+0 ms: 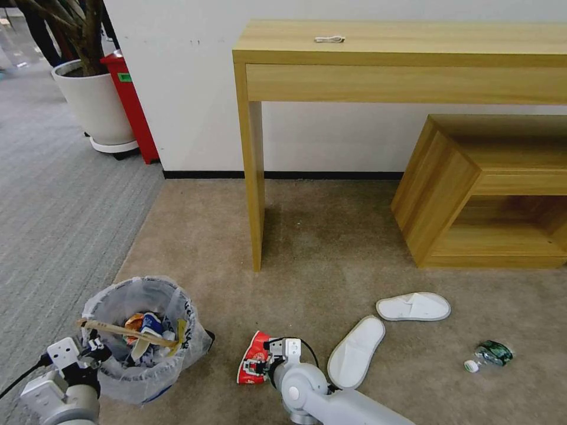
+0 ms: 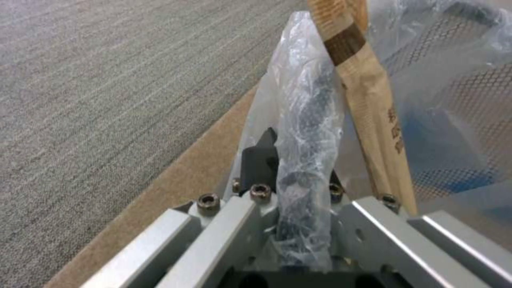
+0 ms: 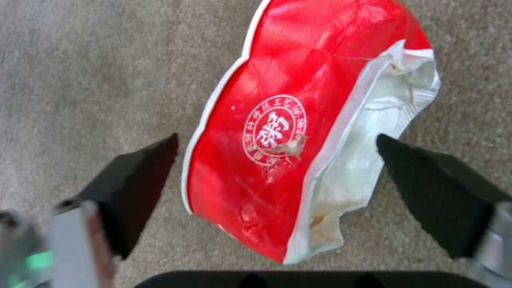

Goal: Pick up the trash bin and place the garbage on the floor into it.

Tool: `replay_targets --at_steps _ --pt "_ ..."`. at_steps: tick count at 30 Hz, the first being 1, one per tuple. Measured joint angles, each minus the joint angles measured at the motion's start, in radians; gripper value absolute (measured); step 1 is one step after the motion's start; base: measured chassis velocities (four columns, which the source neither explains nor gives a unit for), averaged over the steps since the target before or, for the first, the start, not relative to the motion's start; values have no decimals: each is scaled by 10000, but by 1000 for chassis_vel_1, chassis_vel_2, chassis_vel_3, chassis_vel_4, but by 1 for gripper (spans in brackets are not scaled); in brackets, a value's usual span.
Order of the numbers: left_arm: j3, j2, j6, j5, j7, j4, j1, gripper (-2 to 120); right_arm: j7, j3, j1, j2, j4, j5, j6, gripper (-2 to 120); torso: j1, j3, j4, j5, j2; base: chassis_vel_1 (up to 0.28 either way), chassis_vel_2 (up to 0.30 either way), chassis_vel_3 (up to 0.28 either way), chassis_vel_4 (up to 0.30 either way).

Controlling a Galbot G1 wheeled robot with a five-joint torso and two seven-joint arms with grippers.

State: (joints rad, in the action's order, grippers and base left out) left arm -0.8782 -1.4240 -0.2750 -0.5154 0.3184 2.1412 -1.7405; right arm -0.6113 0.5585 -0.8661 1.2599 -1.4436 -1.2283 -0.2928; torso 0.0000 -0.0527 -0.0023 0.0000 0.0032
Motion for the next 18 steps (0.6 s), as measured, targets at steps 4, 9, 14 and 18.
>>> replay_targets --at_steps 4,9,14,18 --pt "8 0 0 -7 -2 12 6 1 83 57 14 -18 62 146 76 84 0 0 0 0 1 0 0 0 0" --pt "10 5 1 -17 -4 16 40 1 131 106 17 -54 72 287 162 84 0 0 0 0 0 0 0 0 0" --pt "17 0 1 -21 -5 16 60 1 170 136 28 -125 80 421 262 84 0 0 0 0 0 0 0 0 0" --pt "23 -6 1 -22 -8 17 63 1 180 163 124 -125 209 490 368 84 0 0 0 0 0 0 0 0 0"
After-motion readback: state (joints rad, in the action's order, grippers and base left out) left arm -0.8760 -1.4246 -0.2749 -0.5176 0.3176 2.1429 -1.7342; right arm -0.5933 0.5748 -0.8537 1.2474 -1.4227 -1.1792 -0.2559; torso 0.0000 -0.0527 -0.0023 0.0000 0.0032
